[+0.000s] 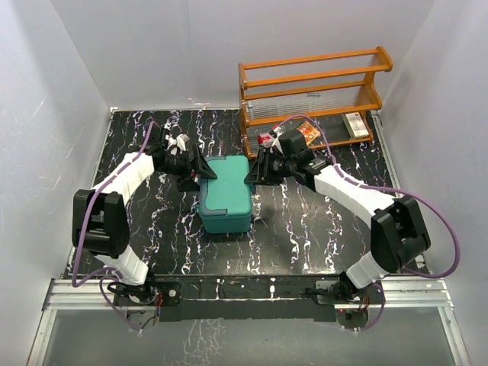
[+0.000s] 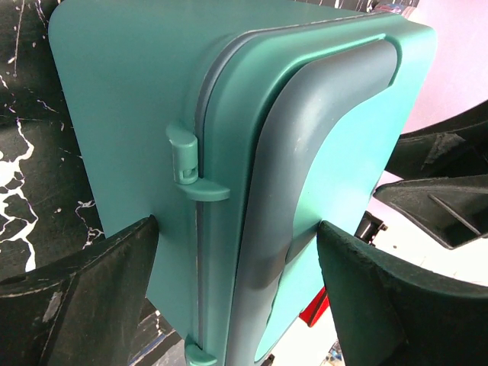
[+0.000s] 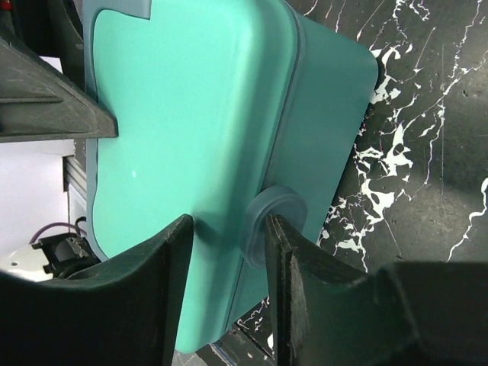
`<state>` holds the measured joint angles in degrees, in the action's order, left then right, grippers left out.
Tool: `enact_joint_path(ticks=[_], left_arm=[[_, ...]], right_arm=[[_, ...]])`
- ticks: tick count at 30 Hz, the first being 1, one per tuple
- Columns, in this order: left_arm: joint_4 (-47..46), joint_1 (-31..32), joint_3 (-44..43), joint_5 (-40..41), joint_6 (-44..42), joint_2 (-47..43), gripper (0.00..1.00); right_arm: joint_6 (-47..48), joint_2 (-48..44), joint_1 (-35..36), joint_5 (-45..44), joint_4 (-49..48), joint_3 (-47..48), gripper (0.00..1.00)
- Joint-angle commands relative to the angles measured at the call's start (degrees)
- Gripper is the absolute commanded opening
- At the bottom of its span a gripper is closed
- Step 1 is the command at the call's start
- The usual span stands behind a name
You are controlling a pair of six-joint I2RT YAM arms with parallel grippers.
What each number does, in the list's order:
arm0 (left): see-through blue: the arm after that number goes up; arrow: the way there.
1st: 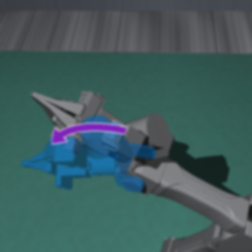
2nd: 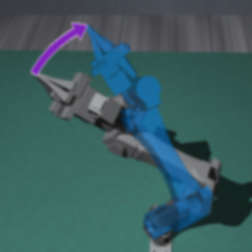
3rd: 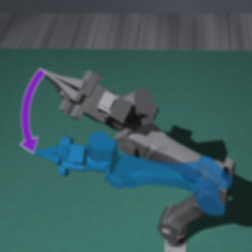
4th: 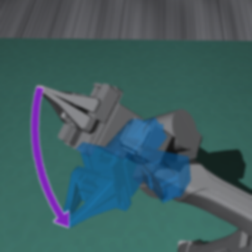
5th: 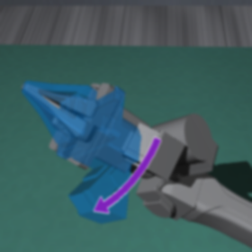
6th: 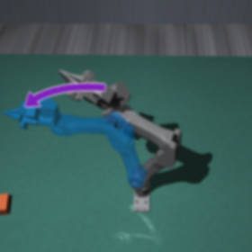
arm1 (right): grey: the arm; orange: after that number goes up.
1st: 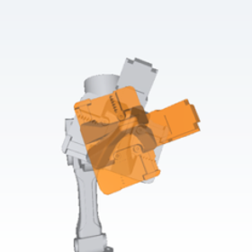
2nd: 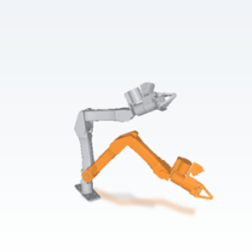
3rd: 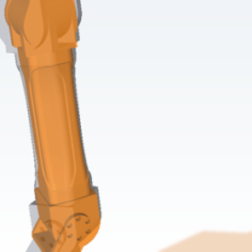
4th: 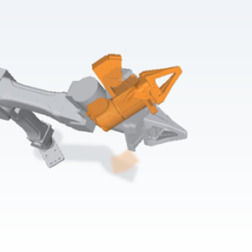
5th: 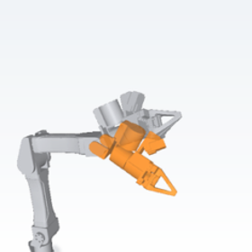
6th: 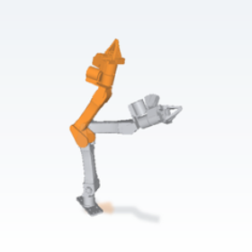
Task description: Organize the medicine kit
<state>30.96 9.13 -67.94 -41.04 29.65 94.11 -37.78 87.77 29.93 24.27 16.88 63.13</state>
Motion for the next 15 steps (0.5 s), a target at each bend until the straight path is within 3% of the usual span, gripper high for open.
enact_joint_path(ticks=[1,8,15], left_arm=[[3.84,0.76,-0.74,3.94,-0.86,0.11,0.81],[3.98,0.89,-0.79,4.18,-1.07,0.38,0.80],[3.76,0.89,-1.14,3.89,-1.17,-0.04,0.80]], right_arm=[[1.93,0.35,2.59,-5.47,2.84,5.59,0.38],[2.15,1.01,3.00,-5.74,4.43,6.39,0.35],[1.54,1.15,2.46,-3.28,2.35,5.57,0.46]])
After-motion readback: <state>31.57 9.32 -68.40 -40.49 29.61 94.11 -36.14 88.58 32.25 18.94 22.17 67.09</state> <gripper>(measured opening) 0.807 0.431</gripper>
